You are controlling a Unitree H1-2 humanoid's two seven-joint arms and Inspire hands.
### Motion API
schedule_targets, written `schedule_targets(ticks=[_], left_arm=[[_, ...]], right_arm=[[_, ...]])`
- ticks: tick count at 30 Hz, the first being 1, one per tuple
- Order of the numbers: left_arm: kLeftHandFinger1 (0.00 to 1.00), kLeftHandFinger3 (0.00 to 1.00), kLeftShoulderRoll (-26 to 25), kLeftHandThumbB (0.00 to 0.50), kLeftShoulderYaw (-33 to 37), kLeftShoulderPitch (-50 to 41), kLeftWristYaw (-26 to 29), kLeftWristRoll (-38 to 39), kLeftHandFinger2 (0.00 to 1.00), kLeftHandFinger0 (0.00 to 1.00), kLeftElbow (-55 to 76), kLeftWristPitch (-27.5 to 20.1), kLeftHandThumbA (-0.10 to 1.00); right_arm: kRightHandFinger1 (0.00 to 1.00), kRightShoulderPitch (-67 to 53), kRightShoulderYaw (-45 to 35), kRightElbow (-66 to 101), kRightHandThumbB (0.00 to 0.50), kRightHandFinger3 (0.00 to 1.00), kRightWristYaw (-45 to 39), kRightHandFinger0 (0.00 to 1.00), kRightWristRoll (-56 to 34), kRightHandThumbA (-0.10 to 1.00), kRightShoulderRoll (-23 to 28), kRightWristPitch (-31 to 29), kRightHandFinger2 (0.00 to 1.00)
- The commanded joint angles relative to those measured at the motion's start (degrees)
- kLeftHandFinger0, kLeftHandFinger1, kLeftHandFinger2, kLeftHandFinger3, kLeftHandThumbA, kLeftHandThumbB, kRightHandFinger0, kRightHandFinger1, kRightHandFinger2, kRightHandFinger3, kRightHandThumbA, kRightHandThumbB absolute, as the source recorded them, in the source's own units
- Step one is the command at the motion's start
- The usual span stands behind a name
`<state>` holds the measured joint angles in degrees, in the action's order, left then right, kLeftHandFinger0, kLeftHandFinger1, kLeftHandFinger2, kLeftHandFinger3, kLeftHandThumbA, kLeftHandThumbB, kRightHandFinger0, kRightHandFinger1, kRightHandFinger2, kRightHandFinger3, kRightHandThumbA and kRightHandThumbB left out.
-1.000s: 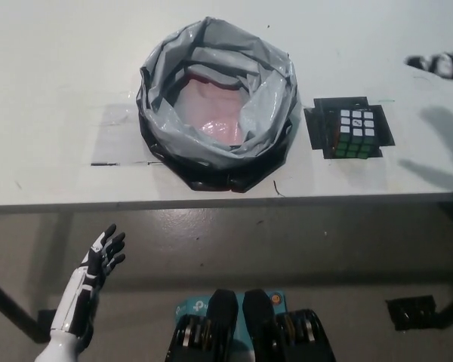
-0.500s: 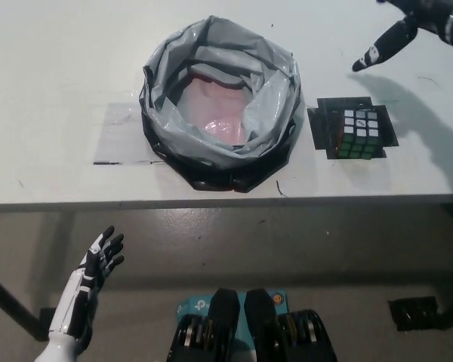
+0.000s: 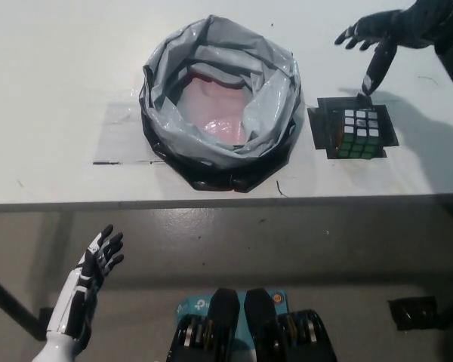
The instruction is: Use the right hand to pick up a rubix's cube and place it into a plastic bag and lift the bag
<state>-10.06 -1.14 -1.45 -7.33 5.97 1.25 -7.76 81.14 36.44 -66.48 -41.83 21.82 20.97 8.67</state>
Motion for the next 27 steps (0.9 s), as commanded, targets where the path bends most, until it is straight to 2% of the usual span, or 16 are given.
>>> schedule_targets(ticks=[1, 4, 11, 13, 16, 21, 26, 27], left_arm=[[1.0, 1.0, -0.97, 0.134, -0.44, -0.46, -1.14, 0.77, 1.0, 1.0, 1.77, -1.3, 1.0], [1.0, 1.0, -0.91, 0.133, -0.56, -0.52, -1.17, 1.07, 1.0, 1.0, 1.98, -1.13, 1.0], [1.0, 1.0, -0.98, 0.137, -0.72, -0.33, -1.51, 1.11, 1.0, 1.0, 1.67, -1.66, 1.0], [1.0, 1.0, -0.98, 0.127, -0.78, -0.67, -1.6, 1.08, 1.0, 1.0, 1.76, -1.77, 1.0], [1.0, 1.0, -0.86, 0.133, -0.85, -1.46, -1.44, 0.9, 1.0, 1.0, 2.28, -1.27, 1.0], [1.0, 1.0, -1.02, 0.139, -0.95, -1.6, -1.7, 1.22, 1.0, 1.0, 2.29, -1.28, 1.0], [1.0, 1.0, -1.08, 0.144, -0.95, -1.45, -1.66, 0.77, 1.0, 1.0, 2.08, -1.66, 1.0], [1.0, 1.0, -1.05, 0.148, -0.96, -1.45, -1.65, 0.76, 1.0, 1.0, 2.08, -1.63, 1.0]], right_arm=[[1.0, 3.02, -0.29, -0.42, 0.497, 1.0, -2.41, 1.0, 1.48, 1.0, 0.21, -5.14, 1.0], [1.0, 2.46, -0.78, -1.62, 0.5, 1.0, -2.04, 1.0, 1.61, 1.0, -0.56, -4.59, 1.0], [1.0, 1.24, 1.14, -3.36, 0.499, 1.0, 0.06, 1.0, 4.81, 1.0, -1.61, -7.4, 1.0], [1.0, 0.56, 1.5, -3.59, 0.48, 1.0, 0.47, 1.0, 5.4, 1.0, -1.96, -7.84, 1.0], [1.0, -0.18, 3.18, -4.25, 0.49, 1.0, -0.05, 1.0, 7.29, 1.0, -2.76, -8.06, 1.0], [1.0, -1.32, 4.43, -5.33, 0.441, 1.0, -0.36, 1.0, 8.61, 1.0, -3.25, -8.16, 1.0], [1.0, -2.08, 4.03, -5.85, 0.421, 1.0, 0.35, 1.0, 8.86, 1.0, -3.26, -7.84, 1.0], [1.0, -2.22, 4.12, -5.93, 0.431, 1.0, 0.63, 1.0, 9.14, 1.0, -3.26, -7.96, 1.0]])
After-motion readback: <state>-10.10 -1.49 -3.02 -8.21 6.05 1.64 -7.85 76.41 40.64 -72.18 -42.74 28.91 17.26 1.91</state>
